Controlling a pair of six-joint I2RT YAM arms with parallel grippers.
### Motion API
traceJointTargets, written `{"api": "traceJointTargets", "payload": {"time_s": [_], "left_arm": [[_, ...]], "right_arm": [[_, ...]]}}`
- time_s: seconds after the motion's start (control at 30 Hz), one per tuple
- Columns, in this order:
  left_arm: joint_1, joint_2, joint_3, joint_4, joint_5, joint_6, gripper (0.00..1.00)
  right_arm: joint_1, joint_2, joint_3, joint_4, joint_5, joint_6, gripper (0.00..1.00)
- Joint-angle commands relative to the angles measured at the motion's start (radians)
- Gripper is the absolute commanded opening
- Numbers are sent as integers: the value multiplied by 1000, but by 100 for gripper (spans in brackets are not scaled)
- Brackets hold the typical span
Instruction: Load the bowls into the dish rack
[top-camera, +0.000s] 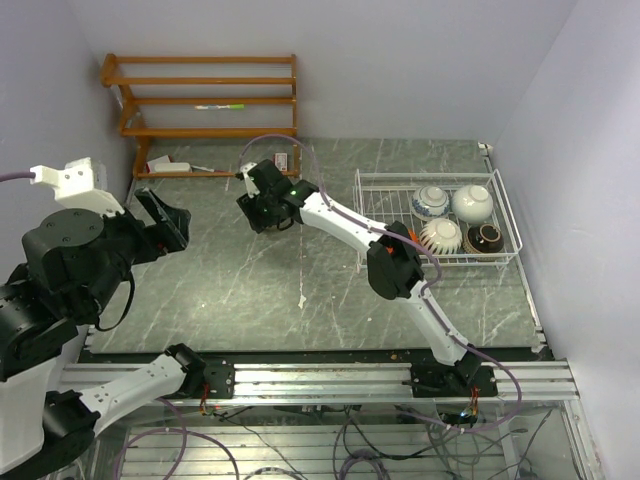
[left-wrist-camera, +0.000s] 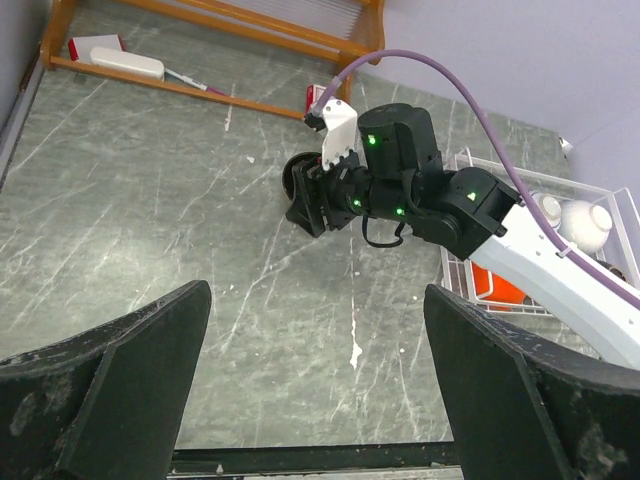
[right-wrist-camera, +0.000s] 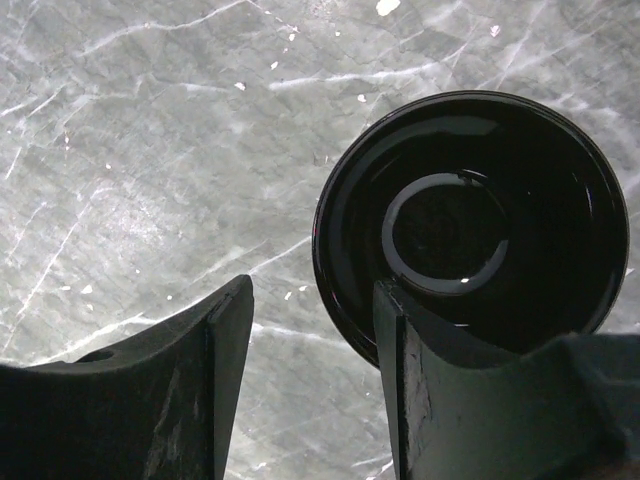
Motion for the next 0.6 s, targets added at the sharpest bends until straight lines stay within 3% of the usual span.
{"api": "traceJointTargets", "payload": {"time_s": [0.0,0.2,0.5,0.57], "left_arm": [[-7,15,-6,31,-14,16,99],[-5,14,-5,24,-20,13,99],[-7,4,5,0,-30,7,99],[-7,1,6,-6,-33,6,99]], "right_arm": [[2,19,0,36,25,-21,49],[1,39,-8,35,56,-17,33],[2,51,-22,26,51,-27,32],[3,52,-24,22,53,-27,27]]}}
